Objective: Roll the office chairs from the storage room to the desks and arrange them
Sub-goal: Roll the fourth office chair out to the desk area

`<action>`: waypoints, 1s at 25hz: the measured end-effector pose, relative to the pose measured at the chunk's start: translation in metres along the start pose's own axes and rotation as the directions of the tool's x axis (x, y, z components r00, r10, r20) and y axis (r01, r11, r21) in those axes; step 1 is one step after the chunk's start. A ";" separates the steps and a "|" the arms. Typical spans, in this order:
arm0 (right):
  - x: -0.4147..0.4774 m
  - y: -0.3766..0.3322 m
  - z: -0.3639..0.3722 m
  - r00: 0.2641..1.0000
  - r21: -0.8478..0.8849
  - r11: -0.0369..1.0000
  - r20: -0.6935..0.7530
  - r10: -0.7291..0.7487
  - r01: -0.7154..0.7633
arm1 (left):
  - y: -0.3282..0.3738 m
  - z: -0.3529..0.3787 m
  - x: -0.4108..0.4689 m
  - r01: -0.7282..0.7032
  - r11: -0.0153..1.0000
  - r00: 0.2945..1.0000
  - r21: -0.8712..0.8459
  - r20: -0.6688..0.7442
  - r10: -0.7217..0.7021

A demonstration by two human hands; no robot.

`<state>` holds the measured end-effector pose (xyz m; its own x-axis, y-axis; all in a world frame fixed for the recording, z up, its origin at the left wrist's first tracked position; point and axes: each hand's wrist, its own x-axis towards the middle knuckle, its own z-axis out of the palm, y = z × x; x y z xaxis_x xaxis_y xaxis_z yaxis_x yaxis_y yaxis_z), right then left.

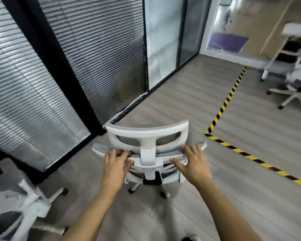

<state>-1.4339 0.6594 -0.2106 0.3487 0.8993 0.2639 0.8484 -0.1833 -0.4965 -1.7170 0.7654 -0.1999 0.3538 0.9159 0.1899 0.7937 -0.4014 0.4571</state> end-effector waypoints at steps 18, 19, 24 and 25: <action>-0.179 0.425 -0.321 0.738 -0.012 0.814 -0.428 0.521 -0.581 | 0.542 0.280 0.016 -0.555 0.776 0.758 -0.299 0.203 0.620; -0.187 0.447 -0.339 0.714 -0.003 0.797 -0.446 0.539 -0.604 | 0.574 0.296 0.015 -0.571 0.756 0.738 -0.322 0.204 0.644; -0.215 0.558 -0.424 0.558 0.057 0.703 -0.564 0.609 -0.709 | 0.739 0.387 0.022 -0.656 0.643 0.616 -0.395 0.214 0.758; -0.219 0.582 -0.438 0.534 0.052 0.683 -0.582 0.613 -0.729 | 0.771 0.405 0.023 -0.668 0.619 0.589 -0.414 0.215 0.779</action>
<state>-0.8422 0.1817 -0.1950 0.9384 0.1364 0.3176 0.3048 -0.7599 -0.5742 -0.8965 0.4728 -0.1948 0.9330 0.2243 0.2813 0.0503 -0.8555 0.5154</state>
